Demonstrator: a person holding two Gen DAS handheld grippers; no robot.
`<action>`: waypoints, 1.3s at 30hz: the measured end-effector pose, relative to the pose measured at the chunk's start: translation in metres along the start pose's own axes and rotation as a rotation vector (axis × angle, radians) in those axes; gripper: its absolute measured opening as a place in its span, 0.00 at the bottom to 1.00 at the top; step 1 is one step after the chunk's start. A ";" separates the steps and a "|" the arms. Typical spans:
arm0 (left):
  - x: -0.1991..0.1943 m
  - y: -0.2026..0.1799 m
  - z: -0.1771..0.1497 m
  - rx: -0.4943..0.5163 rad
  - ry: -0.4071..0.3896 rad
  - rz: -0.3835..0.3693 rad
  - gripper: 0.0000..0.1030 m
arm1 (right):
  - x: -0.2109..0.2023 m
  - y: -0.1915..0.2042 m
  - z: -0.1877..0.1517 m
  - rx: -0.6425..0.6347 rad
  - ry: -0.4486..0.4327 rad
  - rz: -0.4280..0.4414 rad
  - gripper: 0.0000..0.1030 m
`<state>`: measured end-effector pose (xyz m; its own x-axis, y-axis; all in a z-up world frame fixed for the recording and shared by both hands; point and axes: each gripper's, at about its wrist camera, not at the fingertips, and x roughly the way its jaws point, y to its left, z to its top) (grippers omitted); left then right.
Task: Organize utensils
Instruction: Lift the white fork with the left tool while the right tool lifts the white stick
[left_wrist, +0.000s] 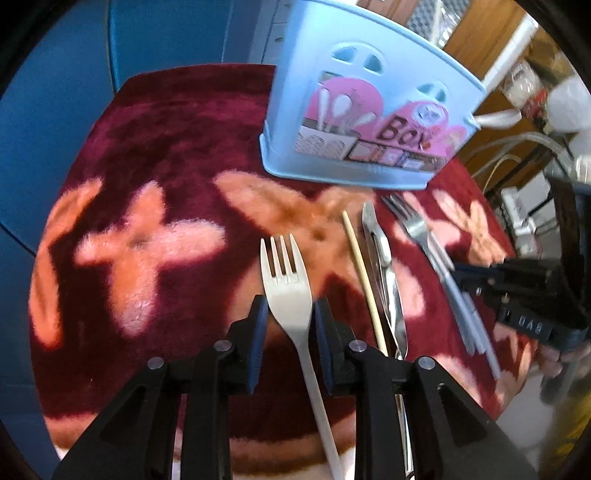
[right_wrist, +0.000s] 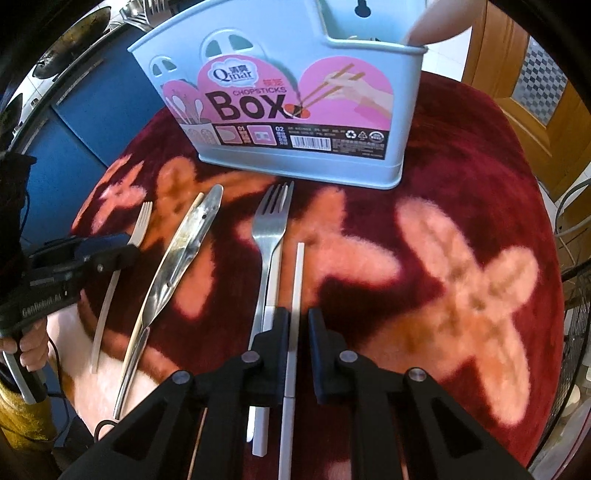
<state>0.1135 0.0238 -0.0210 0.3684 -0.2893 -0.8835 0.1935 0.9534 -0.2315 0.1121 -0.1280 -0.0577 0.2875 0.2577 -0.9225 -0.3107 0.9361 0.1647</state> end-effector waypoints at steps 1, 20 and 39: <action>0.000 -0.003 -0.001 0.013 0.005 0.011 0.24 | 0.000 0.001 0.000 -0.003 -0.002 -0.003 0.13; -0.040 -0.007 -0.017 -0.005 -0.163 -0.048 0.11 | -0.045 -0.023 -0.031 0.204 -0.246 0.119 0.06; -0.106 -0.035 0.011 0.047 -0.503 -0.113 0.00 | -0.134 -0.010 -0.030 0.174 -0.668 0.090 0.06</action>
<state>0.0776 0.0202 0.0847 0.7321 -0.4069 -0.5464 0.2935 0.9122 -0.2860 0.0498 -0.1786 0.0540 0.7805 0.3759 -0.4996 -0.2257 0.9146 0.3355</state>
